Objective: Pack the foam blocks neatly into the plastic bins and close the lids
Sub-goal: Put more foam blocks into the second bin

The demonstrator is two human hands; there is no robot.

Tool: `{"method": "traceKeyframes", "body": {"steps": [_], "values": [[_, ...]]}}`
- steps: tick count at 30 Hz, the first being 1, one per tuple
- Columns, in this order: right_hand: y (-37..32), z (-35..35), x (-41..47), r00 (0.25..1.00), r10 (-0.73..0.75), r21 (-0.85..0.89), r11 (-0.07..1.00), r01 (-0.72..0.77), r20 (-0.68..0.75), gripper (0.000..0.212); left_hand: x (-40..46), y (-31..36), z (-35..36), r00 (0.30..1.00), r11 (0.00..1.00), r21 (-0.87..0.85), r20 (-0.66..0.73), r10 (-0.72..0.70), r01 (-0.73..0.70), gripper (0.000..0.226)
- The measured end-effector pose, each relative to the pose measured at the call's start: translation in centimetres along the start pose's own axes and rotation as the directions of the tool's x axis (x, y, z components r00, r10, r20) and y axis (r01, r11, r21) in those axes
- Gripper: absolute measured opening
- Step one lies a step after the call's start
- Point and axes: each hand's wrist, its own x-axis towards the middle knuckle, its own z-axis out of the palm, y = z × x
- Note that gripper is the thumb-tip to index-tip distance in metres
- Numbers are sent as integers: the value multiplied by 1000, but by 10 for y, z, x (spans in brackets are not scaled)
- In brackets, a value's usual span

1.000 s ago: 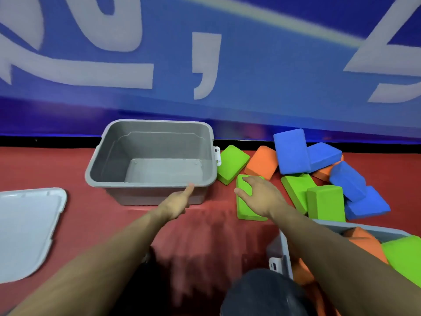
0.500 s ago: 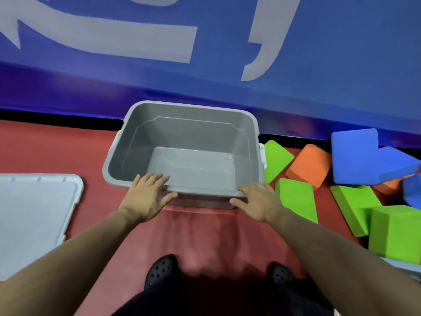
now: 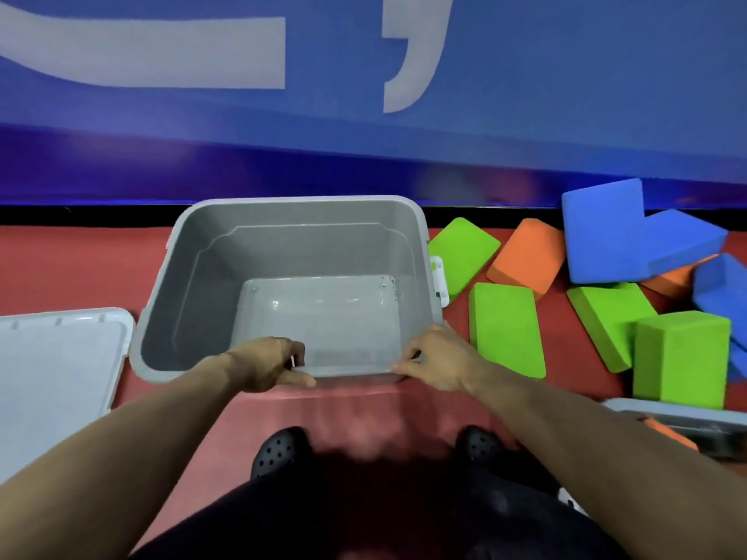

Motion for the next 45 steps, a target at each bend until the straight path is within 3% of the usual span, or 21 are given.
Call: {"method": "traceKeyframes", "body": {"steps": [3,5,7,10,14,16,19,22,24,29,33,38,41,45], "values": [[2,-8,-10,996,-19,93,995,27,-86,31,-5,13,5,996,998,39,77,-49,46,60],[15,-19,-16,972,62,294,956,8,-227,30,-3,34,-6,997,999,-24,-67,-39,38,58],[41,-28,-25,919,208,419,906,-53,-334,37,4,67,-21,962,982,-191,-269,-45,-7,51],[96,-30,-36,842,423,537,820,-198,-336,58,26,135,-42,880,930,-342,-472,-49,-132,38],[168,-25,-26,723,641,670,657,-346,-257,85,93,229,-51,826,779,-552,-557,-82,-295,32],[193,-18,-9,661,721,751,551,-363,-210,94,146,273,-31,840,658,-710,-497,-217,-250,42],[220,3,18,589,801,814,412,-410,-109,102,217,316,16,890,479,-878,-233,-391,-19,70],[245,30,41,517,856,811,301,-502,3,101,270,312,44,815,329,-934,-82,-573,138,84],[259,45,57,463,884,799,237,-552,58,104,302,295,49,769,291,-941,-57,-637,171,81],[268,82,71,400,913,799,180,-574,82,100,369,254,66,730,179,-978,-44,-682,108,95],[274,96,69,342,931,813,99,-574,128,101,405,249,84,727,182,-976,-35,-686,124,116],[285,101,75,360,914,840,42,-541,186,106,409,265,84,728,182,-978,-49,-684,105,131],[294,99,78,400,880,841,2,-541,255,107,399,275,72,736,-15,-999,43,-676,45,133],[292,79,74,399,870,814,-5,-580,289,107,390,298,47,811,-188,-981,74,-581,-45,94]]}}
